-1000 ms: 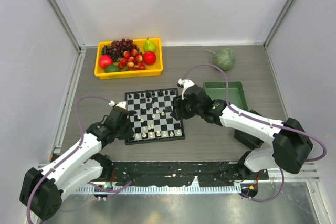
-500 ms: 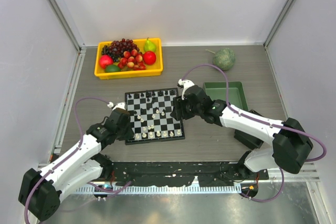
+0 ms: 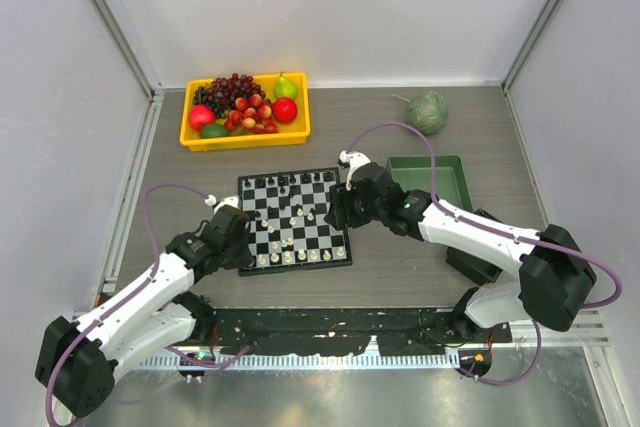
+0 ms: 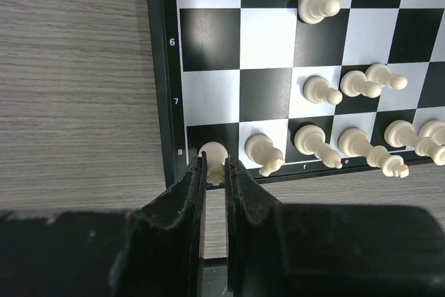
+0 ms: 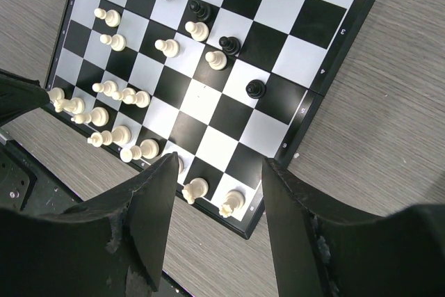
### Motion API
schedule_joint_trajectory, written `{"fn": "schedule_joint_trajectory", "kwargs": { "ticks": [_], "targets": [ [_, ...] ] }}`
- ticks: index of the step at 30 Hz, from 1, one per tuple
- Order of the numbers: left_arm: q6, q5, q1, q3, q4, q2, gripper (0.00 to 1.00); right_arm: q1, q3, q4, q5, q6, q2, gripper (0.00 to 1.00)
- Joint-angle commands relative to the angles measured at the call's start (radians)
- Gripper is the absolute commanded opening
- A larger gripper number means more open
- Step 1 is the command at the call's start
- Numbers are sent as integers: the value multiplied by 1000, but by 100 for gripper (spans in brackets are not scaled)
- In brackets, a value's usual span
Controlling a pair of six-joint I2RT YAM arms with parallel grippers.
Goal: Set up the chess pieces on the board
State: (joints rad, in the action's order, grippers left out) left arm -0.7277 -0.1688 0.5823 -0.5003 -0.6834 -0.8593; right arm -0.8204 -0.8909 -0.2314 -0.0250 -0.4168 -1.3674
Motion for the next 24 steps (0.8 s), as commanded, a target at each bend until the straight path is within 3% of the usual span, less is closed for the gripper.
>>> {"fn": "schedule_joint_trajectory", "kwargs": {
  "ticks": [1,6,15,21,22,24],
  "targets": [
    [2,-23,4,-7,-39,-17,17,4,-10,40,-6,1,21,57],
    [8,-24,4,-4,-27,9,40,6,-11,40,-6,-2,21,57],
    [28,-77,4,-36,-39,89,62,4,-23,37,-18,6,4,58],
    [99,-187,2,-127,-119,146,88,4,-83,3,-26,35,-79,58],
    [115,-201,2,-150,-133,154,99,4,-92,-5,-26,41,-88,58],
    [142,-221,-6,-188,-151,161,100,6,-120,-12,-26,52,-116,57]
  ]
}}
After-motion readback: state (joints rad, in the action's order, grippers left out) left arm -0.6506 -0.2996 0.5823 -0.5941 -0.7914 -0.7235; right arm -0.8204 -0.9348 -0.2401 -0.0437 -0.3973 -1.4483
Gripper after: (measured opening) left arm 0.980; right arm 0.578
